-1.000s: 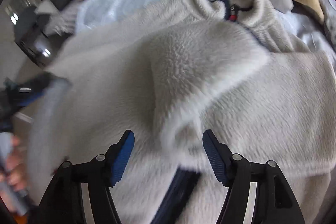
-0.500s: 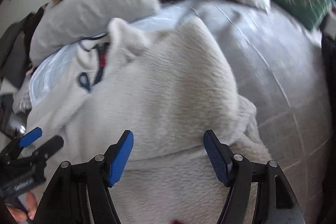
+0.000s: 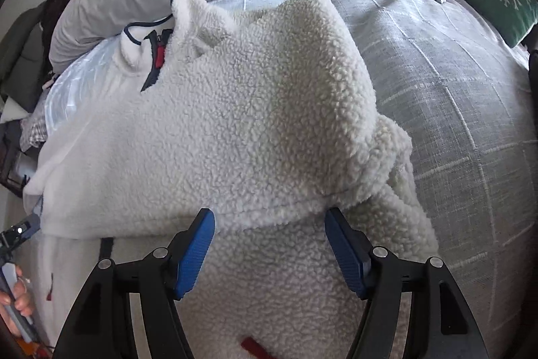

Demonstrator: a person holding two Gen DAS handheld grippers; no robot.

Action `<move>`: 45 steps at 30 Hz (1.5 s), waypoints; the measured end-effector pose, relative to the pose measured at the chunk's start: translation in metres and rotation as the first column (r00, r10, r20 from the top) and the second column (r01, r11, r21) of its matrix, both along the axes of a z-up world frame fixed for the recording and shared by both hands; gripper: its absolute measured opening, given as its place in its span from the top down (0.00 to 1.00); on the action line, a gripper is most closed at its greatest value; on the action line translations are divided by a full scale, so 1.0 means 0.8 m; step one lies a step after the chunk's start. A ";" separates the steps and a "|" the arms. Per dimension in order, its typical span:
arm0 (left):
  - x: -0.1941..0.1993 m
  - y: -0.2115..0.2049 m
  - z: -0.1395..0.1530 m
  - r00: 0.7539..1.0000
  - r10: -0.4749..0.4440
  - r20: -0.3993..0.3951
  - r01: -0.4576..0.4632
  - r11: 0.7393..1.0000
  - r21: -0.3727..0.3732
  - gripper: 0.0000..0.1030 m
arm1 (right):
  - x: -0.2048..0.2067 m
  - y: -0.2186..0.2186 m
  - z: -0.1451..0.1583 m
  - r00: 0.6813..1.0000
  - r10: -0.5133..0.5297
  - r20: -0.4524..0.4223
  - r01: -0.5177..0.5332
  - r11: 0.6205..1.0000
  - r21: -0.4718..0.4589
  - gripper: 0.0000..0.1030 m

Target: Fold large clothes

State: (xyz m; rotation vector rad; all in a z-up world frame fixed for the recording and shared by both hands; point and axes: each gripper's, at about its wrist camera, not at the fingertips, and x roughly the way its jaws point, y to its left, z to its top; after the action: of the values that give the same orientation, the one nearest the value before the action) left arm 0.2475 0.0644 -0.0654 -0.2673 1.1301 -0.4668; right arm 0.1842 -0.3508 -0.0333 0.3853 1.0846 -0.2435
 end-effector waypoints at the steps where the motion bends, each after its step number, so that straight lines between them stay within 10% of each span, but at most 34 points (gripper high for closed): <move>1: 0.007 0.008 -0.004 1.000 0.030 -0.010 -0.030 1.000 -0.008 0.13 | -0.003 -0.002 0.009 1.000 0.002 0.017 -0.002 1.000 0.012 0.32; 5: 0.039 0.006 -0.025 0.995 0.080 -0.064 -0.083 0.996 -0.042 0.23 | -0.007 -0.025 0.044 0.993 -0.029 0.115 0.024 0.999 0.042 0.31; 10: 0.062 -0.013 -0.025 0.994 0.104 -0.035 -0.106 0.993 -0.049 0.88 | 0.027 -0.082 0.048 0.984 -0.127 0.124 0.121 0.991 0.058 0.29; 16: 0.054 -0.035 0.026 0.976 0.041 0.213 -0.037 0.999 -0.024 0.90 | 0.094 -0.147 0.020 0.984 -0.162 0.080 0.146 0.973 0.179 0.32; 19: 0.050 -0.039 0.050 0.950 0.049 0.308 -0.044 0.999 -0.020 0.90 | 0.119 -0.165 0.001 0.982 -0.172 0.073 0.147 0.953 0.266 0.85; 20: 0.049 -0.037 0.057 0.939 0.063 0.337 -0.056 0.998 -0.030 0.90 | 0.121 -0.168 0.000 0.981 -0.180 0.075 0.154 0.950 0.272 0.86; 24: 0.065 -0.048 0.048 0.932 0.055 0.359 -0.068 0.997 0.023 0.90 | 0.109 -0.181 0.032 0.956 -0.192 0.221 0.152 0.971 0.186 0.87; 29: 0.099 -0.080 -0.012 0.984 0.016 0.176 -0.058 0.969 0.240 0.75 | 0.102 -0.184 0.025 0.973 -0.194 0.128 0.181 0.978 0.108 0.75; 33: 0.076 -0.065 0.018 0.958 0.070 0.279 -0.131 0.969 0.208 0.40 | 0.073 -0.162 0.050 0.971 -0.189 0.146 0.188 0.982 0.018 0.66; 45: 0.042 -0.124 0.017 0.948 -0.136 0.288 0.075 0.974 0.212 0.34 | 0.002 -0.028 0.045 0.997 -0.012 0.072 0.030 0.966 -0.258 0.50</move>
State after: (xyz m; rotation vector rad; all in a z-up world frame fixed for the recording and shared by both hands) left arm 0.2812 -0.0345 -0.0521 0.0404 0.8854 -0.4681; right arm 0.1860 -0.3734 0.0027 0.1699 0.9661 -0.3837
